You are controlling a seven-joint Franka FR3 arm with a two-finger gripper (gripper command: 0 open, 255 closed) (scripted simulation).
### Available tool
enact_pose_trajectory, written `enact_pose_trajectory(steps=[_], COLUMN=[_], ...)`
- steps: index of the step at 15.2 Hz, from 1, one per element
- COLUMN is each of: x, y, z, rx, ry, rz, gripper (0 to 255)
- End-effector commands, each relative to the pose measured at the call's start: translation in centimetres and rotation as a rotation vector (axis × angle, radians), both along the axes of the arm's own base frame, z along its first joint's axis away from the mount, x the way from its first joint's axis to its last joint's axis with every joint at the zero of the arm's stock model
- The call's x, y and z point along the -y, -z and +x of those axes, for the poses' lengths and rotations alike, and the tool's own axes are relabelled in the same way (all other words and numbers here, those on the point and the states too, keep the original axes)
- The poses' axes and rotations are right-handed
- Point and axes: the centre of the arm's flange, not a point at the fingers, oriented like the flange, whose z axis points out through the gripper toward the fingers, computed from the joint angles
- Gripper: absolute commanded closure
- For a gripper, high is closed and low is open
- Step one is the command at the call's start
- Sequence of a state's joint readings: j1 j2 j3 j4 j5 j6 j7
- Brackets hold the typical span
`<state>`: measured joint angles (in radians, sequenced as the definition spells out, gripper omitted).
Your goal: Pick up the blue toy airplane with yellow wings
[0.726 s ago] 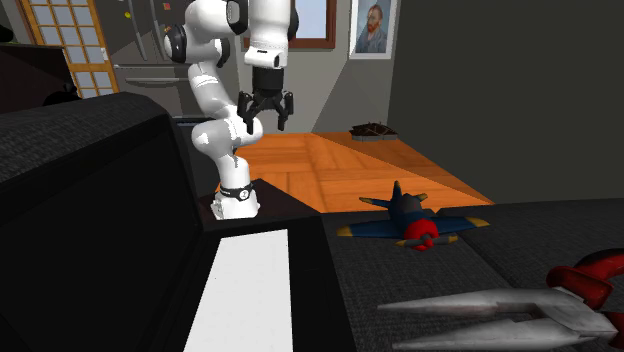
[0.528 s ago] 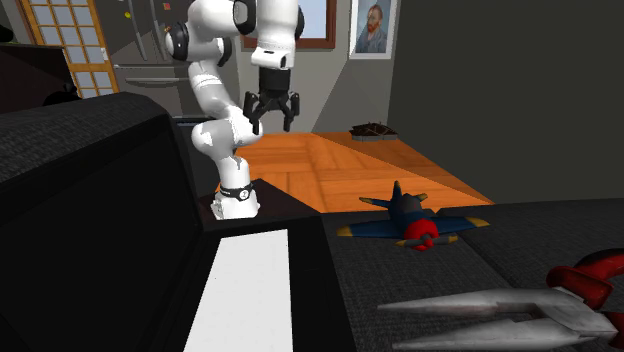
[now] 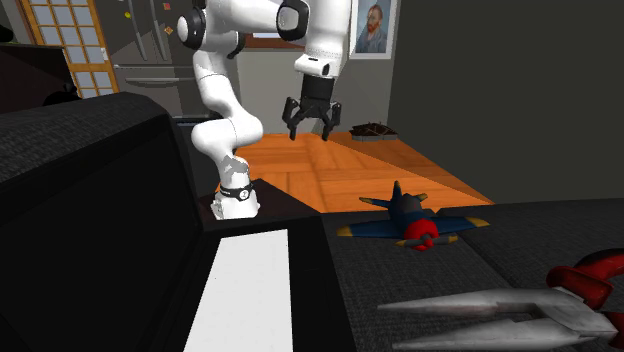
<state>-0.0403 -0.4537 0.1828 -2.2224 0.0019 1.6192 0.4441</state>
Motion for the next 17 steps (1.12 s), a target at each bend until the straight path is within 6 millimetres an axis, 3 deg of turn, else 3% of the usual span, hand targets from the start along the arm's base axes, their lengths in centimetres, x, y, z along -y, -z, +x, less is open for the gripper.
enact_pose_trajectory(steps=[1, 9, 17], x=[-1.5, -5.8, -7.3], y=[0.6, 3.0, 5.7], z=[2.3, 12.4, 23.2], rx=[0.000, -0.002, -0.004], ry=[0.066, 0.311, 0.556], rz=[-0.019, -0.095, -0.172], gripper=[0, 0, 0])
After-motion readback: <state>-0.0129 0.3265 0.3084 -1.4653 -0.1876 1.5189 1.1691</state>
